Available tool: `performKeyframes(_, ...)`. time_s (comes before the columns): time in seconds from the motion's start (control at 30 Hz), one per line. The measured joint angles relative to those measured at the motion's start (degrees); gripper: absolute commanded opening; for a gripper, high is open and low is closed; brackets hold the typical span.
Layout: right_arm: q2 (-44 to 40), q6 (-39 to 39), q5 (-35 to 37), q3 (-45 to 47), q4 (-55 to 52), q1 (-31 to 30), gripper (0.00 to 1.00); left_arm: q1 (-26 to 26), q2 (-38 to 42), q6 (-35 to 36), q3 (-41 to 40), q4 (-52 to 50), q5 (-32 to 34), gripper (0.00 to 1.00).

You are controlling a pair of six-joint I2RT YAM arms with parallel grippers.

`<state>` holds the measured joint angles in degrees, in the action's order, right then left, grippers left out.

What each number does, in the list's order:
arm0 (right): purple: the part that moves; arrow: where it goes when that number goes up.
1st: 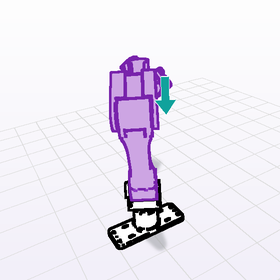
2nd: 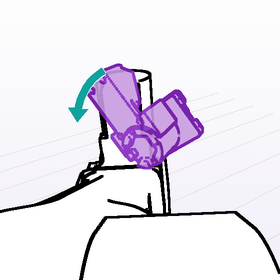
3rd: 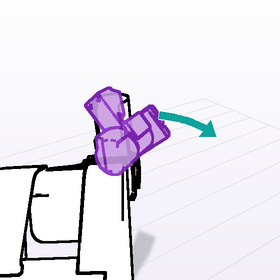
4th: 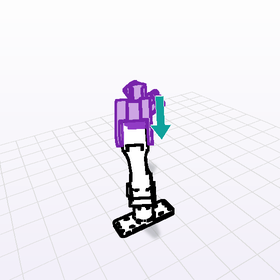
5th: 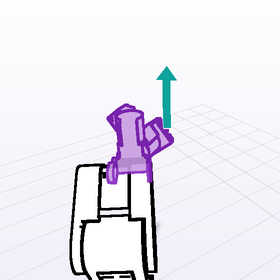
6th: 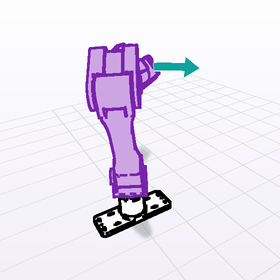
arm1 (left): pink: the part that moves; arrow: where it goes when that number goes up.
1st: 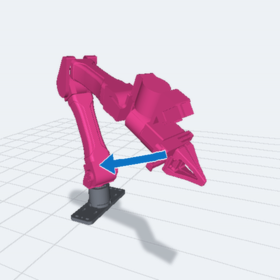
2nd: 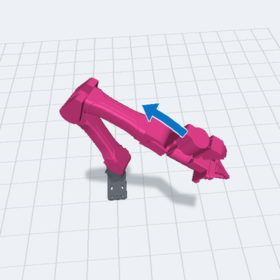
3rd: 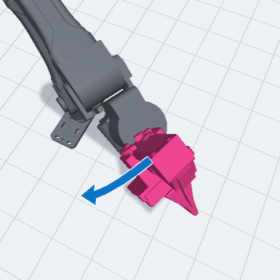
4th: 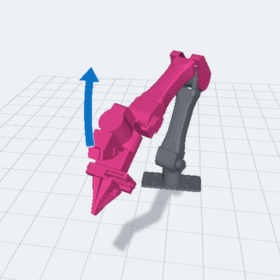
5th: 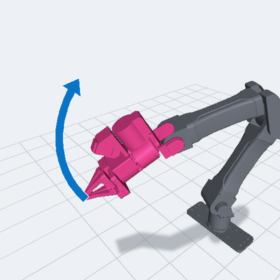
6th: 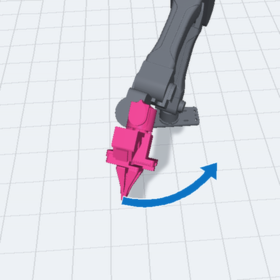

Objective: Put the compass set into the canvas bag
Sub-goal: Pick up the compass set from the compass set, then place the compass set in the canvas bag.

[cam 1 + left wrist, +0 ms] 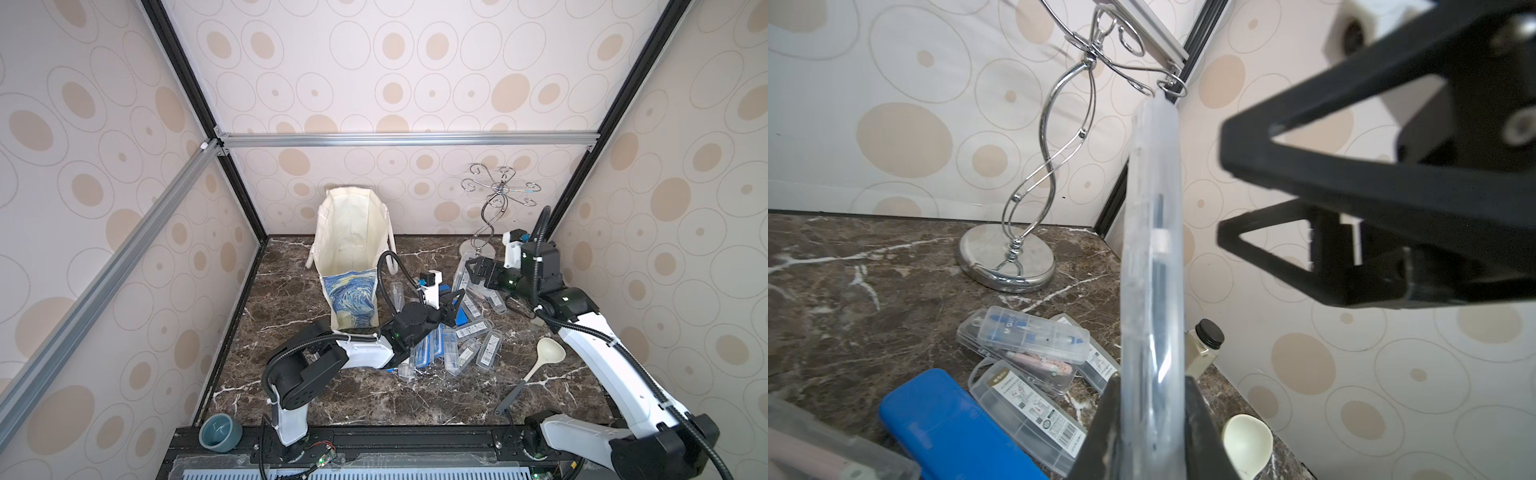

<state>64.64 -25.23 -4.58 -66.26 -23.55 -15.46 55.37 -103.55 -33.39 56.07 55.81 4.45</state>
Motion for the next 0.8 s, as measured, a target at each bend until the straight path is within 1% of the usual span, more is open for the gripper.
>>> performKeyframes(0.1,-3.89,0.87,3.04,0.0,-0.76,1.77,0.99,-0.11,1.99,2.47,4.92,-8.96,1.9,0.08)
performKeyframes(0.2,-6.99,1.53,6.27,0.35,-0.87,2.93,0.99,-0.33,3.74,4.76,11.52,-18.84,3.78,0.08)
performKeyframes(0.37,-9.16,2.4,9.94,2.27,-1.2,3.34,0.99,-2.43,7.37,5.62,19.19,-31.98,6.25,0.09)
performKeyframes(0.57,-6.16,2.62,10.91,4.87,-2.14,3.39,0.99,-8.85,11.72,7.39,23.85,-43.67,10.91,0.08)
performKeyframes(0.8,-1.33,3.63,9.97,6.21,-2.43,3.39,0.99,-18.47,12.22,10.75,33.18,-56.41,16.13,0.13)
